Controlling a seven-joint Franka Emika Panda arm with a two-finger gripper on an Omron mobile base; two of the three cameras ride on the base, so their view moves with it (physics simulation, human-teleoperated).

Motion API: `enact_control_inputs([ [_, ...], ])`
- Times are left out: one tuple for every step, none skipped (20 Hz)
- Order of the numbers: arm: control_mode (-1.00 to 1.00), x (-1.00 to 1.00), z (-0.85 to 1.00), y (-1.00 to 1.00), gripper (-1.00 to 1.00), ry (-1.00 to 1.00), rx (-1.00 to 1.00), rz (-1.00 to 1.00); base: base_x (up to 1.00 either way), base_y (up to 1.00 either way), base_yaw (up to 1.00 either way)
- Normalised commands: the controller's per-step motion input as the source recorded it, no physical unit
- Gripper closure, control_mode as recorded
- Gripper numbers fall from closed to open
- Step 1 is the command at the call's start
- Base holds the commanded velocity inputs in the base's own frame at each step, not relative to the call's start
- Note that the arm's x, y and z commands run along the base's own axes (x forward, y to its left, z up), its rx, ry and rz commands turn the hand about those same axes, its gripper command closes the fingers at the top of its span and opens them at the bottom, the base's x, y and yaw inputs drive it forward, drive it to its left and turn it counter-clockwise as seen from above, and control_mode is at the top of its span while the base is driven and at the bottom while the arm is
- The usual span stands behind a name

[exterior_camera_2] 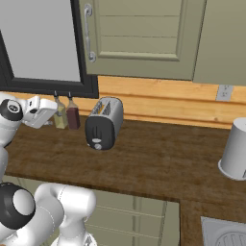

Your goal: Start the toaster. Once the lever pops up, take the bread to the plate on the dining counter.

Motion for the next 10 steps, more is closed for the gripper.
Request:
enact_control_inputs([
  [-1.0, 0.0, 0.0, 0.0, -1.0, 0.0, 0.0, 0.0, 0.0, 0.0, 0.0],
  [-1.0, 0.0, 0.0, 0.0, -1.0, 0.0, 0.0, 0.0, 0.0, 0.0, 0.0],
  [-1.0, 0.0, 0.0, 0.0, -1.0, 0.0, 0.0, 0.0, 0.0, 0.0, 0.0],
  [-1.0, 0.0, 0.0, 0.0, -1.0, 0.0, 0.0, 0.0, 0.0, 0.0, 0.0],
  [-1.0, 0.0, 0.0, 0.0, -1.0, 0.0, 0.0, 0.0, 0.0, 0.0, 0.0],
  [-1.0, 0.0, 0.0, 0.0, -1.0, 0.0, 0.0, 0.0, 0.0, 0.0, 0.0],
  [-1.0, 0.0, 0.0, 0.0, -1.0, 0.0, 0.0, 0.0, 0.0, 0.0, 0.0],
  [-1.0, 0.0, 0.0, 0.0, -1.0, 0.0, 0.0, 0.0, 0.0, 0.0, 0.0],
  [-1.0, 0.0, 0.0, 0.0, -1.0, 0.0, 0.0, 0.0, 0.0, 0.0, 0.0],
  [-1.0, 0.0, 0.0, 0.0, -1.0, 0.0, 0.0, 0.0, 0.0, 0.0, 0.0],
])
